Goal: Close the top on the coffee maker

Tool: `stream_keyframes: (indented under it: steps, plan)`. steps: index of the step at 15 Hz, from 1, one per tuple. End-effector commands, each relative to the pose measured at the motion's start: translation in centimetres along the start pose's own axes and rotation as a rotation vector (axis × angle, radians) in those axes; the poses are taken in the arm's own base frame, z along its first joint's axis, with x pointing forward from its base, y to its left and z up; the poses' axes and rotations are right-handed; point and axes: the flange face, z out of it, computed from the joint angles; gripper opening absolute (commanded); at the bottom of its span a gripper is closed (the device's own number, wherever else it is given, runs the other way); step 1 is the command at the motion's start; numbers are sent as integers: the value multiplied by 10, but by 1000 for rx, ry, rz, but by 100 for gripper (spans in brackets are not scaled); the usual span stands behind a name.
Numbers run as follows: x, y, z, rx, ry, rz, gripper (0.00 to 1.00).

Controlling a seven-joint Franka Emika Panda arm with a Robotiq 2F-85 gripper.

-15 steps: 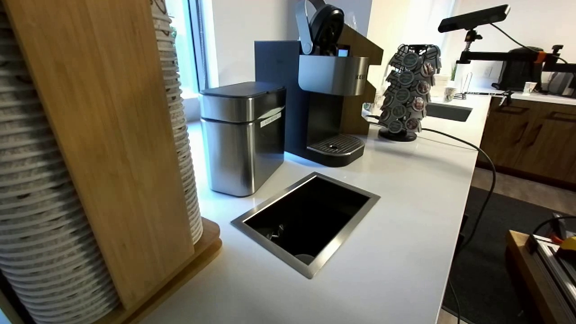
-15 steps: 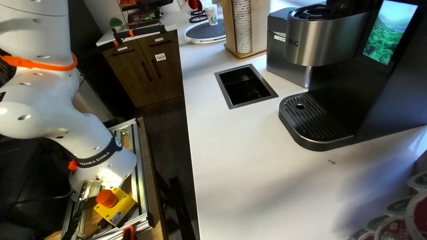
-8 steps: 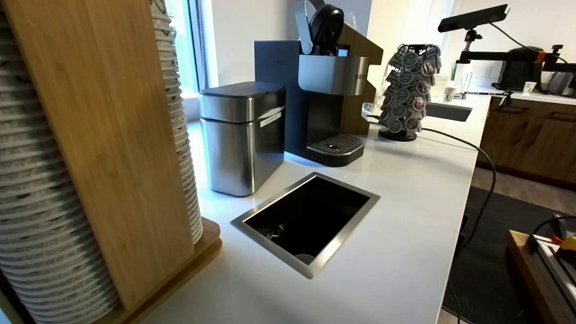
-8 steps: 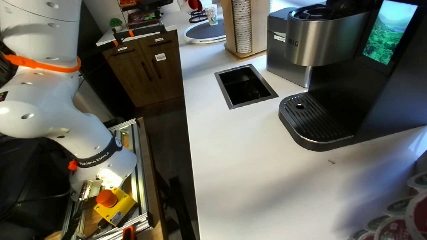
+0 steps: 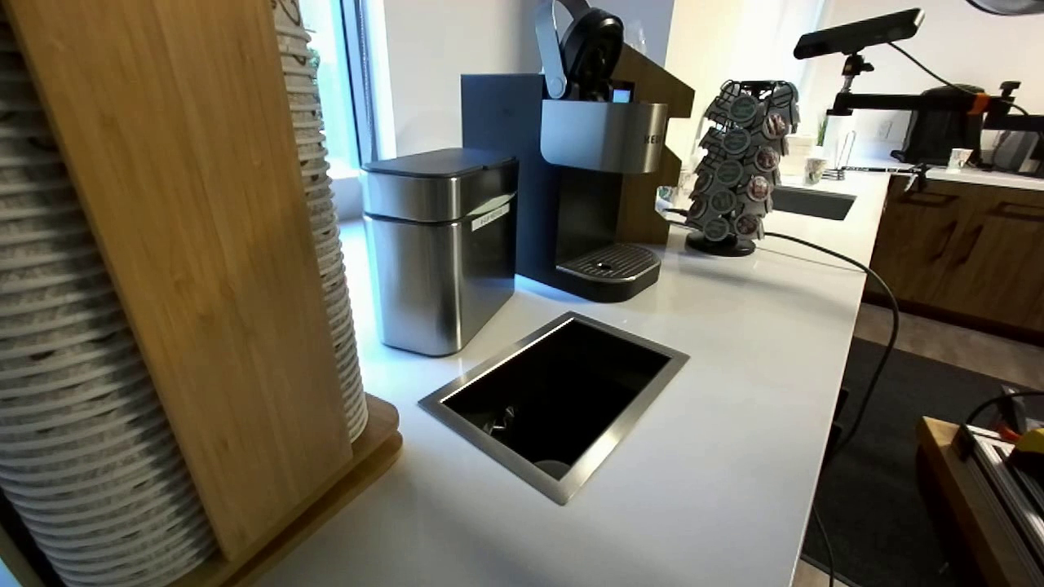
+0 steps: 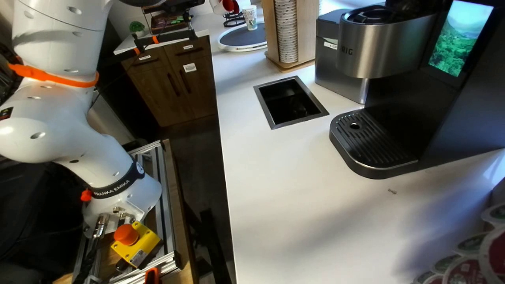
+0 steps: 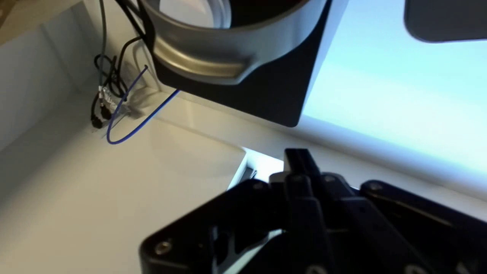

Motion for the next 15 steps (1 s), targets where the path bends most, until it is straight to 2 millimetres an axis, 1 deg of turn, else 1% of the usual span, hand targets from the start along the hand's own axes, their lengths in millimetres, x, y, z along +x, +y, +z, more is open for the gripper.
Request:
stream_keyframes:
  steps: [1, 3, 4, 8, 11, 15]
  plan:
    - [1, 0, 2, -15, 5, -6, 1]
    - [1, 1, 3, -24, 6, -10, 0]
    - [1, 4, 8, -45, 8, -4, 0]
    - [-4, 22, 16, -79, -21, -9, 0]
    - [-9, 30, 24, -89, -59, -10, 0]
    - [-16, 36, 36, -108, -123, -16, 0]
